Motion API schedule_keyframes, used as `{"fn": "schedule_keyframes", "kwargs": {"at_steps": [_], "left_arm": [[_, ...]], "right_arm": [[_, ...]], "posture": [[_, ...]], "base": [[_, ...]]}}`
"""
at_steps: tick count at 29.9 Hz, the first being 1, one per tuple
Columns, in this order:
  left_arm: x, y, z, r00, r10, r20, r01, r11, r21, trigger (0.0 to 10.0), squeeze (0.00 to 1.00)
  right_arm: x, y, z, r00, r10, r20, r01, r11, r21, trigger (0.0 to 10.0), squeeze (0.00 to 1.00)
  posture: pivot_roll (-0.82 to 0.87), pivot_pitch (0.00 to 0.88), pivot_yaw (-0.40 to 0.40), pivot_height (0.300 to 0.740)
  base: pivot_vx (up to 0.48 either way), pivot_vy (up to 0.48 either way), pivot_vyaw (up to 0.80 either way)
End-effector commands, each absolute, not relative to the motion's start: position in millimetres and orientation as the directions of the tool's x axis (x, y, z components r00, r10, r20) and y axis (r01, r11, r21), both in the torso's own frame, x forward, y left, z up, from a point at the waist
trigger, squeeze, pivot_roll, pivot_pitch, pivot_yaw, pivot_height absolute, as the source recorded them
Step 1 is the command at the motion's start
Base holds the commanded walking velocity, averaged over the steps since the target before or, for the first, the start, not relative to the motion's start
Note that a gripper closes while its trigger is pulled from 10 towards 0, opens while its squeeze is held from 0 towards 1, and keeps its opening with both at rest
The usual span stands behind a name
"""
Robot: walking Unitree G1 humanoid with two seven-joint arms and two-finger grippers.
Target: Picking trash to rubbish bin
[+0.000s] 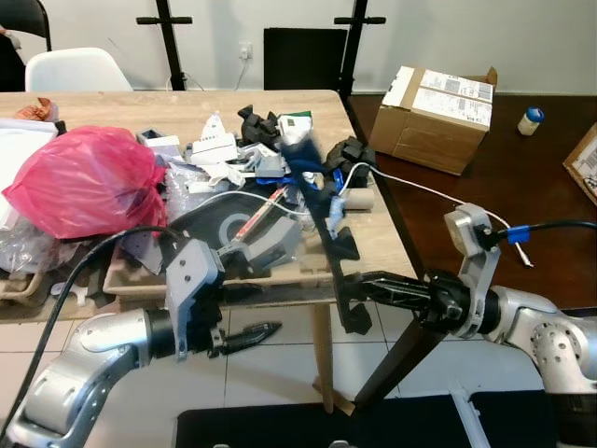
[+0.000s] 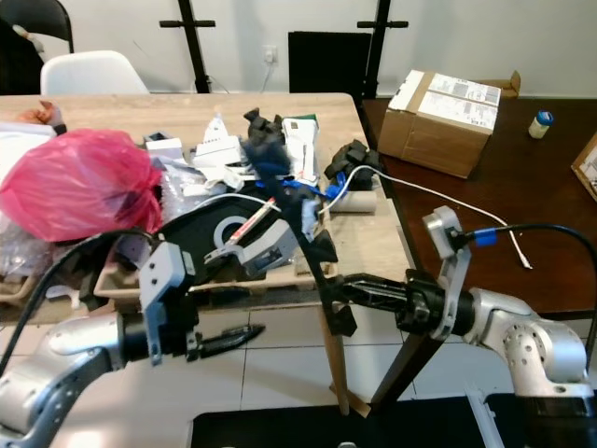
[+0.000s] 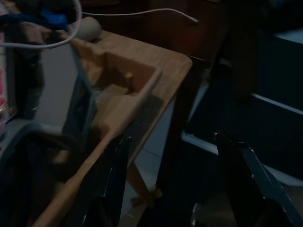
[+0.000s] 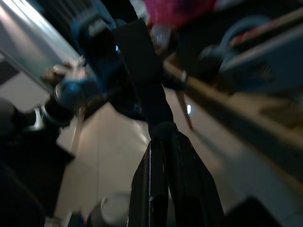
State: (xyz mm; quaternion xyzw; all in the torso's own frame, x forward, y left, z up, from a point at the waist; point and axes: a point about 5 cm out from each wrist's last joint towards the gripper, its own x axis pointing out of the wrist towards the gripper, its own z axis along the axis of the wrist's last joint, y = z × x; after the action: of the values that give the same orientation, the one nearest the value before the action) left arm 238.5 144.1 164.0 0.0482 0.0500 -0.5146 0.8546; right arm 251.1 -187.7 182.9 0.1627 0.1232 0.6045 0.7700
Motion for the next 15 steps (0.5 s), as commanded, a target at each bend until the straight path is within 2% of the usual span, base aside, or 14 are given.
{"fn": "schedule_keyframes", "kwargs": {"at_steps": [1,4,9,15], "left_arm": [[235.5,143.7,156.8,0.468,-0.871,-0.151,0.882,0.470,0.026,10.0,0.00],[232.5,144.9,149.9,0.457,-0.872,-0.177,0.888,0.460,0.027,10.0,0.00],[219.4,156.0,112.9,0.430,-0.840,-0.330,0.896,0.441,0.048,10.0,0.00],[212.5,164.5,92.5,0.458,-0.805,-0.378,0.875,0.483,0.030,10.0,0.00]], "right_arm": [[245.9,-186.6,179.6,0.230,0.971,-0.061,-0.899,0.236,0.369,0.0,0.00],[241.9,-187.1,173.4,0.209,0.971,-0.120,-0.903,0.239,0.356,0.0,0.00],[232.5,-202.9,133.4,0.133,0.881,-0.455,-0.915,0.285,0.286,0.0,0.00],[229.5,-217.0,102.0,0.118,0.733,-0.670,-0.926,0.325,0.193,0.0,0.00]], "posture": [[0.01,0.117,0.000,0.740],[0.01,0.116,0.000,0.740],[0.01,0.120,-0.001,0.740],[0.01,0.118,0.000,0.740]], "base": [[0.000,0.000,0.00],[0.000,0.000,0.00],[0.000,0.000,0.00],[0.000,0.000,0.00]]}}
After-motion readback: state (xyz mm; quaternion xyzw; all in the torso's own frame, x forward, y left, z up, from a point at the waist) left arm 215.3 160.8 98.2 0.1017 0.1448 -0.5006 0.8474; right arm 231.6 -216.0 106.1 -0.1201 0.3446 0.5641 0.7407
